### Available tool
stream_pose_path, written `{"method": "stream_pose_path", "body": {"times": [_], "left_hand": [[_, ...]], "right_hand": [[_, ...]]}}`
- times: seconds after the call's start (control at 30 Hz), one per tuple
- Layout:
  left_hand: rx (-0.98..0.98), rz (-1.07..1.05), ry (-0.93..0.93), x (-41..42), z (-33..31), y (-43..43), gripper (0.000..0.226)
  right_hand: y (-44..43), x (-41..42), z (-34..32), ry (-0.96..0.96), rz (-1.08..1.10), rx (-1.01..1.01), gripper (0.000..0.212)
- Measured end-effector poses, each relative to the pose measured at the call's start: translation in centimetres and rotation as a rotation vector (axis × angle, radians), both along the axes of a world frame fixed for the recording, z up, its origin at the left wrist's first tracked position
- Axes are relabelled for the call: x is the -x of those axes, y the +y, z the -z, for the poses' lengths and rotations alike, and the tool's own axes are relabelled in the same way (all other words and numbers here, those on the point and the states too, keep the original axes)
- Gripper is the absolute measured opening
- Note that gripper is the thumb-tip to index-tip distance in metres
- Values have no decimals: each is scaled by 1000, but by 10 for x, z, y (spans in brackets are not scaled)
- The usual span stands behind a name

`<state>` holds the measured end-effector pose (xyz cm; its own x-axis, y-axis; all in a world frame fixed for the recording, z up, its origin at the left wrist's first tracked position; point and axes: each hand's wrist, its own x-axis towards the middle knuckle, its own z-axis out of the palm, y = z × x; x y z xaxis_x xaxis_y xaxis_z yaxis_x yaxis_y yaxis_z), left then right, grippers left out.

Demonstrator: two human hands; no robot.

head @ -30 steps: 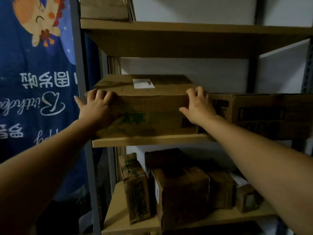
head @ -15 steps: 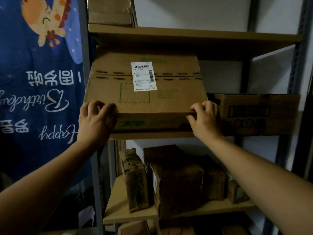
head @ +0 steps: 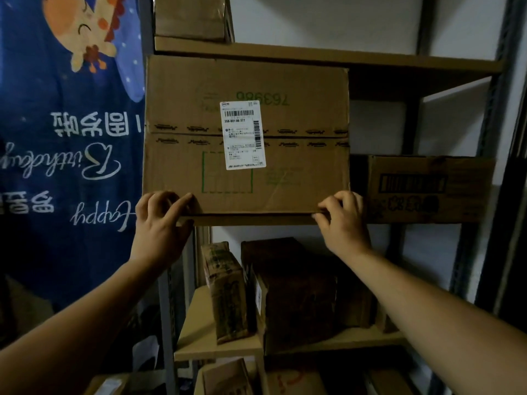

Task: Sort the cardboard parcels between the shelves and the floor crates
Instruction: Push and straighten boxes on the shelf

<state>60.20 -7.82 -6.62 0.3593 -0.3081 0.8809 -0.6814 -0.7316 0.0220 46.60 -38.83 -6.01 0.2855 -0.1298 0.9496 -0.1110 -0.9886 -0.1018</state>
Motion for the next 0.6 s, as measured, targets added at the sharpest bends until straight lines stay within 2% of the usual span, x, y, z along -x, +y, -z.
{"method": "stream_pose_path", "body": {"times": [0.2,0.4,0.6], "left_hand": [[35,-13,32,1,-9,0,66],[17,-78,106,-5,-54,-15,66],[-121,-150,130,-32,-81,-26,82]], "right_hand": [[3,-1,-8,4,-8,-21,23],[6,-12,-47,10,-26,-57,19],[5,-33,-78,227,16,-168,35]]}}
